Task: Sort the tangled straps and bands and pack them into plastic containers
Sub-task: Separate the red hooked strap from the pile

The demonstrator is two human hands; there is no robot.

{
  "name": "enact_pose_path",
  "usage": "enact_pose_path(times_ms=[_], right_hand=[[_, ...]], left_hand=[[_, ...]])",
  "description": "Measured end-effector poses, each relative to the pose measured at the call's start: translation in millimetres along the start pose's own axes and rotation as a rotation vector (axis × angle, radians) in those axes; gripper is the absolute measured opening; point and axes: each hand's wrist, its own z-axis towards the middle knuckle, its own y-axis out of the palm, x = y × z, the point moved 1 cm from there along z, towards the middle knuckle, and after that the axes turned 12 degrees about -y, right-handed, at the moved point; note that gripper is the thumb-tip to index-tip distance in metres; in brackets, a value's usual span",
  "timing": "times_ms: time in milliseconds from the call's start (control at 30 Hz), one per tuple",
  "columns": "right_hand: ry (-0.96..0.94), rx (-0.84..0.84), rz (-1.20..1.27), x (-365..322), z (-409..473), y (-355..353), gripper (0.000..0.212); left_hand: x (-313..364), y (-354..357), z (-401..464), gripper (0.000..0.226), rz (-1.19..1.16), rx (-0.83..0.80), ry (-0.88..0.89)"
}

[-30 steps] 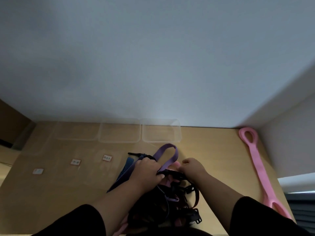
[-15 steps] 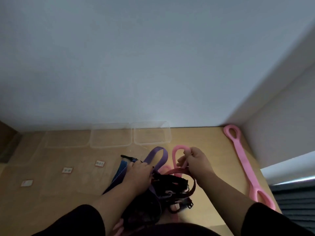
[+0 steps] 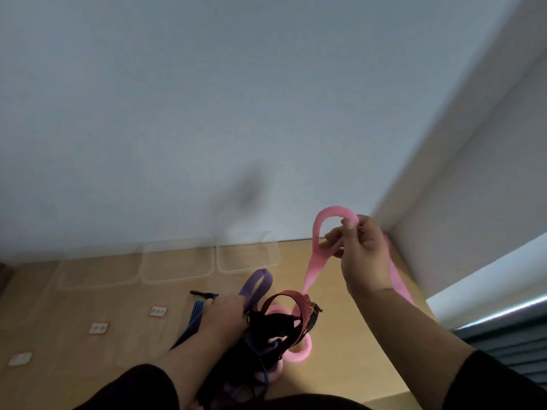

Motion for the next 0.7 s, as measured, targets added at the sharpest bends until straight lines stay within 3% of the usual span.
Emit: enact_pose_path(times_ms=[167,267,367,467,600,700], right_hand=[[-0.137,0.010,0.057,-38,8,3,0.017],[-0.194,-0.010,0.095,-62,14,6,0.016],[-0.229,-0.055,0.074,-77,18,10,0.016],[-0.268,-0.065,0.084,-88,21,12,0.016],[-0.291,-0.030,0.117,-105,29,5,0.016],[-0.301,0.000,0.121,-116,33,-6,0.016]], left_hand=[[-6,4,3,0.038,-0.131,0.083,-0.033],[4,-6,3,0.050,-0.374,0.215,0.066],[31,-35,-7,0.054,-0.611,0.085,0.260],[58,-58,-9,0.073,-0.673,0.013,0.309],[79,-72,-6,0.043,-0.641,0.143,0.367],[84,-75,0,0.044,-0.652,0.178,0.322]])
